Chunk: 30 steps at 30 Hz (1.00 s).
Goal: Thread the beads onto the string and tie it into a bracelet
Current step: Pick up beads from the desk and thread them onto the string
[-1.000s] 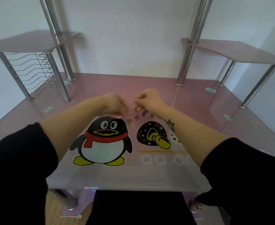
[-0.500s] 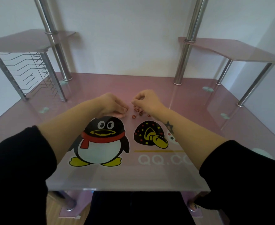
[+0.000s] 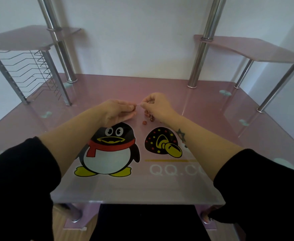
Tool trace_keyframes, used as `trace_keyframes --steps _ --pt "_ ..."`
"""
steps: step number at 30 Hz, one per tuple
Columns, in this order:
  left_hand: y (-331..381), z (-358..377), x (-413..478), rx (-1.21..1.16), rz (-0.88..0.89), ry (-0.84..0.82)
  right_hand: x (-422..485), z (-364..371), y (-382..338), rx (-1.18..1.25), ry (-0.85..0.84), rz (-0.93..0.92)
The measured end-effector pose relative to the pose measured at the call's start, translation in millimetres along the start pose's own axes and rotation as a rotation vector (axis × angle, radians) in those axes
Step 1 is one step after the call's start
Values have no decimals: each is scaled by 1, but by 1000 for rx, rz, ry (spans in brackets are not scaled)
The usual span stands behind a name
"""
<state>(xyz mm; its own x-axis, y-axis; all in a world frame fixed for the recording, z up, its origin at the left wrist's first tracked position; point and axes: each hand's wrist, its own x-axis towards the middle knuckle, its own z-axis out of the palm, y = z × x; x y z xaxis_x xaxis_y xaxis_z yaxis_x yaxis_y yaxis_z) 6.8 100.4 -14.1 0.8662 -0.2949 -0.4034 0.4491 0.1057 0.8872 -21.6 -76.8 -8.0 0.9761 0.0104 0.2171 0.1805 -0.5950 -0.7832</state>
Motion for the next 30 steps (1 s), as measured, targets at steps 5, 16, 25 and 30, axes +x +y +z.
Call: trace_keyframes --steps 5,16,25,30 --pt "-3 1 -3 106 107 35 0 0 1 -12 -1 -15" --pt "-7 2 -1 120 162 37 0 3 3 -47 -36 -85" --pt "-7 1 0 143 155 29 2 4 6 -69 -28 -99" --pt "-8 1 1 139 152 17 2 5 7 -84 -44 -102"
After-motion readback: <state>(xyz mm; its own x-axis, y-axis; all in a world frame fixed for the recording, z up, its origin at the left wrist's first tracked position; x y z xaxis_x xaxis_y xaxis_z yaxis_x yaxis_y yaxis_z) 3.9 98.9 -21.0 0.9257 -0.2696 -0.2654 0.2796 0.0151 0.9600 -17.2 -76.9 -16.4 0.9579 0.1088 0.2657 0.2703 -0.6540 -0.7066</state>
